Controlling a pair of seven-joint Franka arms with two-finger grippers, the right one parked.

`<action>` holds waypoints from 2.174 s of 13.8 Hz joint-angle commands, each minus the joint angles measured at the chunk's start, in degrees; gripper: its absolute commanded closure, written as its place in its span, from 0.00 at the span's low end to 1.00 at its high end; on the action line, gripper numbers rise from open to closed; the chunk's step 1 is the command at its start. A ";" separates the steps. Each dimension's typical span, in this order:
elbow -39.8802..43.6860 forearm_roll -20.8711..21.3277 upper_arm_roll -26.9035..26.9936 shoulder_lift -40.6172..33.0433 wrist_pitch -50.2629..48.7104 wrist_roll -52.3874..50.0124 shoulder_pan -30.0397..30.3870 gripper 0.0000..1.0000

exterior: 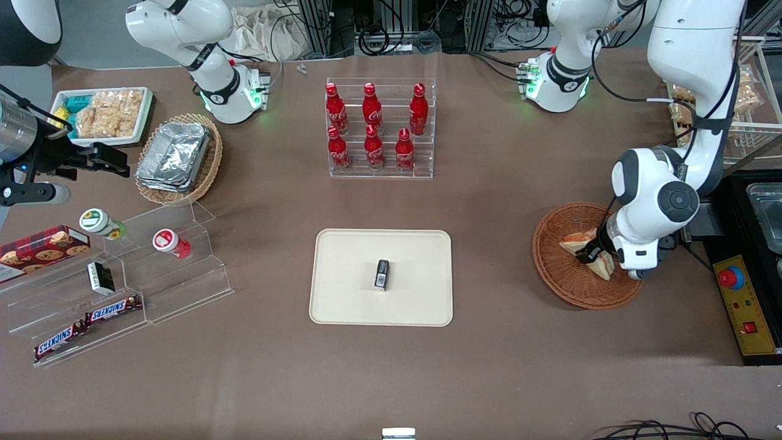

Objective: Place sandwich from basket to tray
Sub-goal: 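Lower the left gripper onto the wrapped sandwich and close on it, then lift the sandwich and carry it toward the cream tray, then lower the sandwich onto the tray beside the black box and open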

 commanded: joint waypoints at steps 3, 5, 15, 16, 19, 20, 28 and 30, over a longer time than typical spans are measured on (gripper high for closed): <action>-0.18 2.50 -0.23 -3.59 -1.50 -2.11 -0.12 1.00; 4.45 2.41 -1.19 -7.38 -12.70 0.16 -0.99 1.00; 29.85 2.49 -26.05 4.70 -27.28 14.86 -3.62 1.00; 31.71 3.19 -26.16 7.17 -26.84 14.77 -5.90 1.00; 32.69 5.75 -26.25 14.03 -17.13 15.47 -7.50 1.00; 32.69 6.71 -26.16 16.23 -13.16 15.47 -9.33 1.00; 33.48 13.82 -25.81 24.25 -3.10 11.44 -11.19 1.00; 33.48 15.93 -25.81 24.25 -3.01 8.72 -11.19 0.88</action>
